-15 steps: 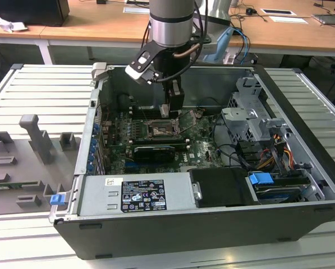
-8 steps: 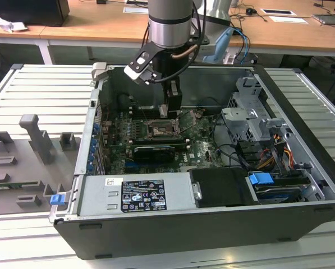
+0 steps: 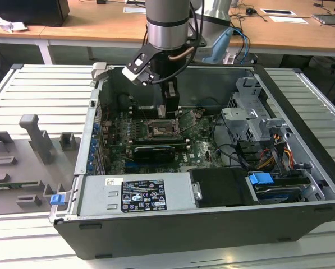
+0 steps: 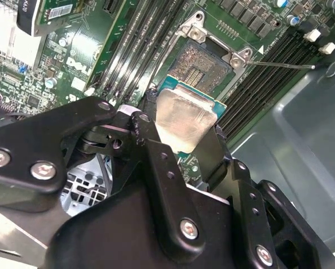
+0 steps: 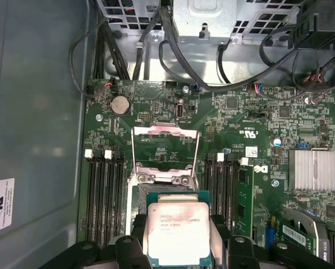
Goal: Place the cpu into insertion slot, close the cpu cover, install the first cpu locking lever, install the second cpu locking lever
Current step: 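Place the cpu into insertion slot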
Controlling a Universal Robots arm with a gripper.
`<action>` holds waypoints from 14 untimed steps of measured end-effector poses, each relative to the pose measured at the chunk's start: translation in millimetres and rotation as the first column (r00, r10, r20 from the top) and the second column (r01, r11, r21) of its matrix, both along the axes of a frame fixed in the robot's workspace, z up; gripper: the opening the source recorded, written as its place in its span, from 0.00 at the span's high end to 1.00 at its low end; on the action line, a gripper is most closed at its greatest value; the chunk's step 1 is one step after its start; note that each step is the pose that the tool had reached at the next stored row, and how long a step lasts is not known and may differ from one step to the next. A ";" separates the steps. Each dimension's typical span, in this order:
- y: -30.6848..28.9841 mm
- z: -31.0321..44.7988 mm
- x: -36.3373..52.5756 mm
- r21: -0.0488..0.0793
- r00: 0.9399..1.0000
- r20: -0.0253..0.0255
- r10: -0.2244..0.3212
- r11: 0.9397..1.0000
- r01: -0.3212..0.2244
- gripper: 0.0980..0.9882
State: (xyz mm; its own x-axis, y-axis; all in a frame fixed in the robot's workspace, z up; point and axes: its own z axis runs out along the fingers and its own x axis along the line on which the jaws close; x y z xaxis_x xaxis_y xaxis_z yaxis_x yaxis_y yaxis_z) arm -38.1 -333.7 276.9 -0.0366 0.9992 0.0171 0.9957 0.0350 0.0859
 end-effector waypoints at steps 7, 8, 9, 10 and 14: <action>0.0 -5.0 0.0 0.001 1.000 0.000 0.000 1.000 0.000 0.52; 0.0 -5.4 0.0 0.001 1.000 0.000 0.000 1.000 0.000 0.52; 0.0 -5.9 0.0 0.001 1.000 0.000 0.000 1.000 0.000 0.52; 0.0 -6.6 0.0 0.001 1.000 0.000 -0.001 1.000 0.001 0.52; 0.0 -8.2 -0.5 0.000 1.000 0.000 -0.001 1.000 0.001 0.52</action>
State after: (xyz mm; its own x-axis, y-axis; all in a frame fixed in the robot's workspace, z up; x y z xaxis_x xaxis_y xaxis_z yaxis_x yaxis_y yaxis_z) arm -38.5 -333.7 268.7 -0.0354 0.9992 0.0175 0.9957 0.0337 0.0858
